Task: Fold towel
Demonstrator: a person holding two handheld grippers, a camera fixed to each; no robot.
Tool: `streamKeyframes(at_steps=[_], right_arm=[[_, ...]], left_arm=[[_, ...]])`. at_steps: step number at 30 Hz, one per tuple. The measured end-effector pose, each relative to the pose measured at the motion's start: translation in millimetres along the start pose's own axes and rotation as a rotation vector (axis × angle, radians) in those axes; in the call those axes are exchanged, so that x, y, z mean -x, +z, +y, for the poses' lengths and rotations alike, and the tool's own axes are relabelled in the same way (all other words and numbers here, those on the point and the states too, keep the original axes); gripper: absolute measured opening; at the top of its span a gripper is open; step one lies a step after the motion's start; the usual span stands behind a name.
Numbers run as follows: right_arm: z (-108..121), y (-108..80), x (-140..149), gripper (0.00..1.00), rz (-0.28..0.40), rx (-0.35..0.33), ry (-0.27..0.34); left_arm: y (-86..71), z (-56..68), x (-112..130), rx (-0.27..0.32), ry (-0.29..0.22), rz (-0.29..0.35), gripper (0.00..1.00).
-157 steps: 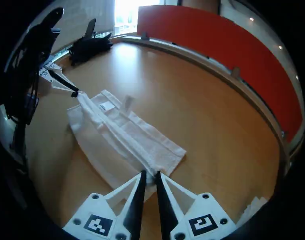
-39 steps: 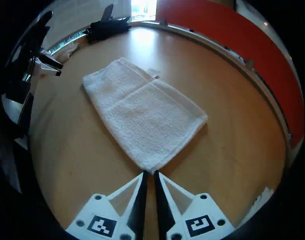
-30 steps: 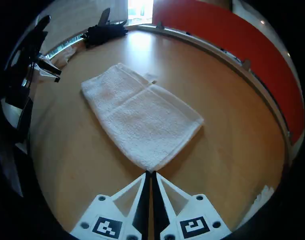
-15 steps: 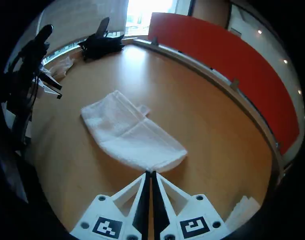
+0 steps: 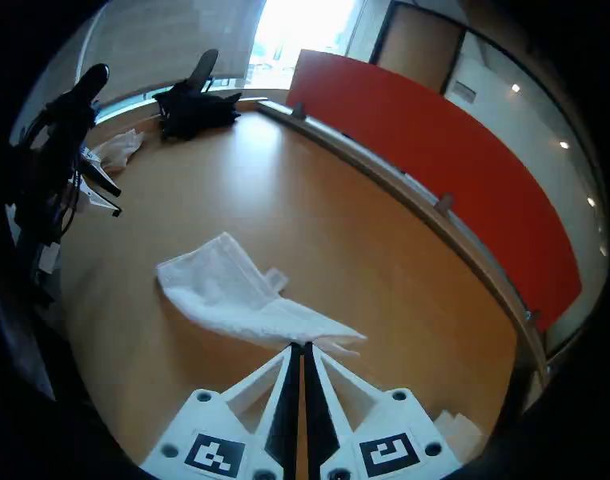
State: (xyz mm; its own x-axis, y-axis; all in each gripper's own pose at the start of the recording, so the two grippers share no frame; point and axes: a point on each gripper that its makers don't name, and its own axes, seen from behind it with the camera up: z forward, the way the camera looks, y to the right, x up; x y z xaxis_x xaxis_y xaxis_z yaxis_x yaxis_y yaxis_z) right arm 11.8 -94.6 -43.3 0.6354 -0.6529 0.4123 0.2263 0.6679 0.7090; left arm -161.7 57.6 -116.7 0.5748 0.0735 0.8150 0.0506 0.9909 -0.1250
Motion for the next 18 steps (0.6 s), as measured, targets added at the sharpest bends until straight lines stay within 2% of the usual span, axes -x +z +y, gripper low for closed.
streamKeyframes(at_steps=[9,18], right_arm=[[8,-7.1,-4,0.04,0.013,0.013,0.000],[-8,0.3,-11,0.04,0.025,-0.021,-0.023]], left_arm=[[-1.4,1.5,-1,0.002,0.001,0.003,0.75],[-3.5,0.9,1,-0.003,-0.001,0.008,0.75]])
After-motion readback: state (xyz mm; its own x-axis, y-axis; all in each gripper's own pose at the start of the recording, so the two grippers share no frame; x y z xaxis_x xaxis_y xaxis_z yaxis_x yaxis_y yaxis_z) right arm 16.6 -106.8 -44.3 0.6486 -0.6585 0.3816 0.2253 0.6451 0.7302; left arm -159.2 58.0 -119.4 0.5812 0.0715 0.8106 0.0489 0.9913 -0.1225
